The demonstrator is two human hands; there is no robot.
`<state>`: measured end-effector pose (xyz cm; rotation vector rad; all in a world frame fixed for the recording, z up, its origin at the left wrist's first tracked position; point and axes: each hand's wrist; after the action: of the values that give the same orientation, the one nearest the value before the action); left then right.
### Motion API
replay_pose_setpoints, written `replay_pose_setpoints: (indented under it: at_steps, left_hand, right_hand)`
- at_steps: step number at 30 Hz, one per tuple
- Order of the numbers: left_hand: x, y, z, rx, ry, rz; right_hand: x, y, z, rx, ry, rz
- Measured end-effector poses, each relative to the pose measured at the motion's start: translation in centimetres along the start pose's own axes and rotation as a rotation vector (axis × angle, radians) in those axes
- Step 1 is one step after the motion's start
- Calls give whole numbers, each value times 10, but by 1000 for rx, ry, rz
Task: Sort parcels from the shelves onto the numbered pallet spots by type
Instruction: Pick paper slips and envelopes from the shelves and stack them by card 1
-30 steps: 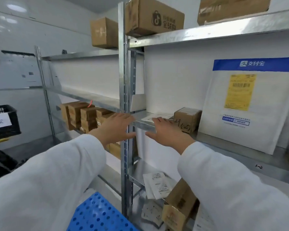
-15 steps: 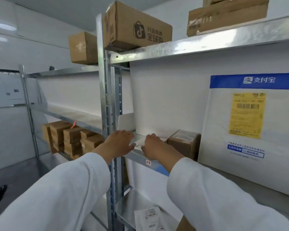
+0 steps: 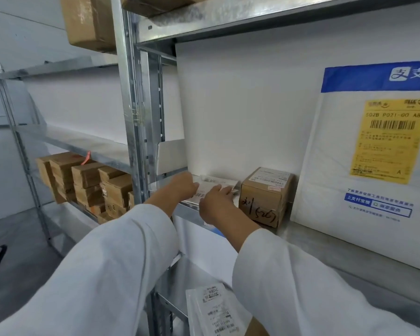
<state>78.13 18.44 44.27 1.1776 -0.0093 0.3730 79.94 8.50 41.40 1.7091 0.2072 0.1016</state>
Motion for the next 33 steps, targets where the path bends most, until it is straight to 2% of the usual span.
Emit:
replay_pose_setpoints:
  at_steps: [4, 11, 17, 20, 23, 28, 33]
  left_hand:
    - [-6, -4, -3, -111, 101, 49]
    - [-32, 8, 0, -317, 202, -1]
    - [-53, 10, 5, -394, 320, 39]
    - [-64, 5, -11, -326, 367, 128]
    - [-91, 7, -11, -557, 330, 307]
    - [-167, 17, 3, -698, 201, 675]
    - [-260, 15, -10, -935, 190, 826]
  right_hand:
    - [2, 10, 0, 345, -78, -19]
    - [11, 9, 2, 776, -30, -47]
    - [-9, 12, 2, 953, 27, -82]
    - [-24, 17, 7, 1016, 47, -150]
    - [-43, 18, 15, 1112, 113, -152]
    - [-101, 15, 28, 1257, 280, -188]
    - [-162, -18, 23, 1327, 390, -363]
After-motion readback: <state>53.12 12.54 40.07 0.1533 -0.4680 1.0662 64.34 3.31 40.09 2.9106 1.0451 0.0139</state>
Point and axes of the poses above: each hand's wrist, its own x-axis towards the middle knuckle, its own y-axis out of the back of the hand, z = x × y, and after that the axes turned 10 degrees about -y, right-handed
